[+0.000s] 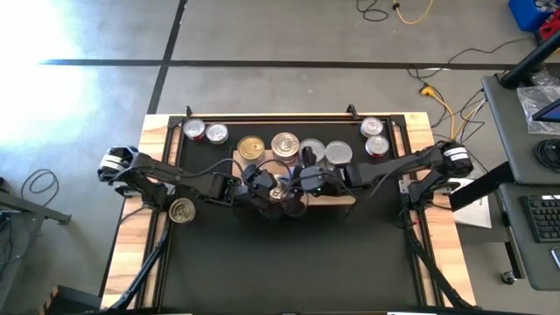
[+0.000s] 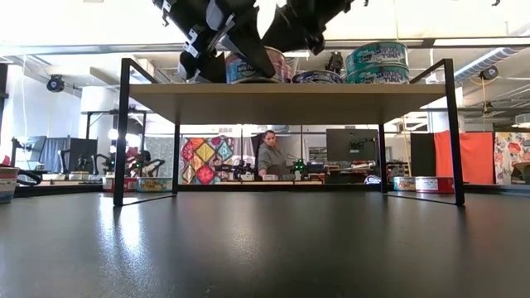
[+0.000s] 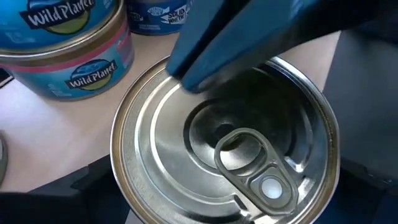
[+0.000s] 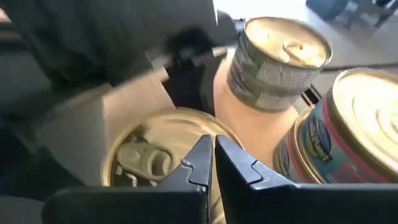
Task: Stack canned seafood by type on shelf
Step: Put the blue pink tuna can on the shelf
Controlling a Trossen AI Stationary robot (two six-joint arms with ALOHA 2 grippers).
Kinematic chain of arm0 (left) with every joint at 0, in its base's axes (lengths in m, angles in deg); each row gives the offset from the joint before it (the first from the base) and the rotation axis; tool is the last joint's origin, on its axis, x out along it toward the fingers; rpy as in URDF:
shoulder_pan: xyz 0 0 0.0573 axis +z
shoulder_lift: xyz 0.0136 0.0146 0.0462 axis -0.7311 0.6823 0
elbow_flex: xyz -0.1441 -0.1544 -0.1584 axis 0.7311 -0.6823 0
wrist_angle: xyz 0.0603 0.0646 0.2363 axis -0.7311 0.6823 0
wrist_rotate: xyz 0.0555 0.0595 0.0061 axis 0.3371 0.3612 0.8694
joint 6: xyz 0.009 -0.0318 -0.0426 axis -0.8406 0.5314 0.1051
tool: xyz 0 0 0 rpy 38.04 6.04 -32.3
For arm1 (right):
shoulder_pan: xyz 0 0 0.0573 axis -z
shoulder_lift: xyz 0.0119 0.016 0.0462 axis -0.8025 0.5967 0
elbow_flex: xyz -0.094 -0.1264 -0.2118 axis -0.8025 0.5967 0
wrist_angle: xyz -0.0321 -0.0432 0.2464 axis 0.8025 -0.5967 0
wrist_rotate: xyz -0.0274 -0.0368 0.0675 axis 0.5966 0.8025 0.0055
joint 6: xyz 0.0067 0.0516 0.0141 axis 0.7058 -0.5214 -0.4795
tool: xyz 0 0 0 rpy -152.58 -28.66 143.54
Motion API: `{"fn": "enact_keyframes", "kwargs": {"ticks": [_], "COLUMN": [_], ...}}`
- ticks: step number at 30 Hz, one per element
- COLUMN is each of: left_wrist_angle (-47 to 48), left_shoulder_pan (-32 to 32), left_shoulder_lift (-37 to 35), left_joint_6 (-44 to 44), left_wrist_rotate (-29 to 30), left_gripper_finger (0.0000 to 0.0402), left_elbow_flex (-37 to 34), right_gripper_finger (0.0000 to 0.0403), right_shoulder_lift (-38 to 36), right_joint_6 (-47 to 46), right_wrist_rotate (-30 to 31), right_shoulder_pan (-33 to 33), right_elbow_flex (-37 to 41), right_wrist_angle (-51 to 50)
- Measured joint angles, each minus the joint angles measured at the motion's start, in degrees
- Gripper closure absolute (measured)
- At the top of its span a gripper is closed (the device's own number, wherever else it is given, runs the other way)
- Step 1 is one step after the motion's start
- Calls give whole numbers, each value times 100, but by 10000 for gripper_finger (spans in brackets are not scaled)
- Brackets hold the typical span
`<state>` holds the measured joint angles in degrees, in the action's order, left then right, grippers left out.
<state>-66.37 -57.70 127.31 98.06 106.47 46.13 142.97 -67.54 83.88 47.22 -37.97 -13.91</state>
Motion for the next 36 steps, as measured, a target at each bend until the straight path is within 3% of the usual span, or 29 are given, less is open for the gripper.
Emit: {"fn": "enact_keyframes", "kwargs": {"ticks": [7,14,36], "left_wrist_angle": [-40,-5,-625], "left_shoulder_pan": [12,8,82], "left_shoulder_lift": [72,61,294], "left_joint_6": [-17,-44,-360], "left_wrist_rotate": [65,83,125], "left_gripper_finger": [31,31,31], "left_elbow_flex": [2,2,0], "right_gripper_finger": [390,390,390], "right_shoulder_lift": [159,-332,-173], "right_joint_6": [-66,54,-117], "right_wrist_rotate": [-2,14,-68], "right_shoulder_pan": [16,21,57], "right_elbow_flex": [-193,-428,-409], "right_wrist_angle": [-280,-854,-860]}}
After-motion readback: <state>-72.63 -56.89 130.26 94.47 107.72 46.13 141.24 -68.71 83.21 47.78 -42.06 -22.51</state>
